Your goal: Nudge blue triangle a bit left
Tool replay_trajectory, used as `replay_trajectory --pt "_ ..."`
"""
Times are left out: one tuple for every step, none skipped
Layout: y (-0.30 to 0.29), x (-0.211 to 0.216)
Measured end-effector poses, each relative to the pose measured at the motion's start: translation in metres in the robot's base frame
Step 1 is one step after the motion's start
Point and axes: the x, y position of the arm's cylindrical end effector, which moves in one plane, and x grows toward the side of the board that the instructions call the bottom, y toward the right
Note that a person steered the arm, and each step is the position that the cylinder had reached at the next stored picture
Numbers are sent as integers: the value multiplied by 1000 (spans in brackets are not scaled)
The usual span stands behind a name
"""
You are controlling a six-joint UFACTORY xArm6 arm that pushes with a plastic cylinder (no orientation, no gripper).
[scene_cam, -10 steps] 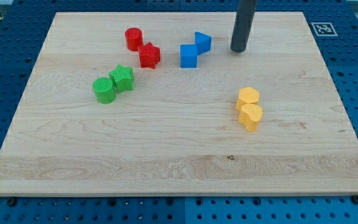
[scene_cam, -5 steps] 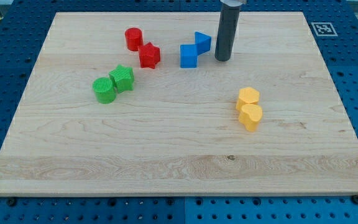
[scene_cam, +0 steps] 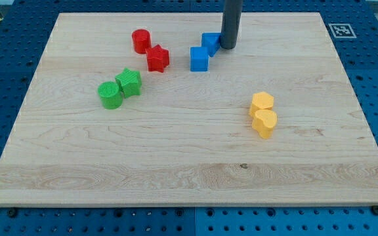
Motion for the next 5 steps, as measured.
replay_trajectory --pt "-2 -3" --pt "-12 -3" --pt "-18 -3" --pt "-17 -3" --pt "-10 -3"
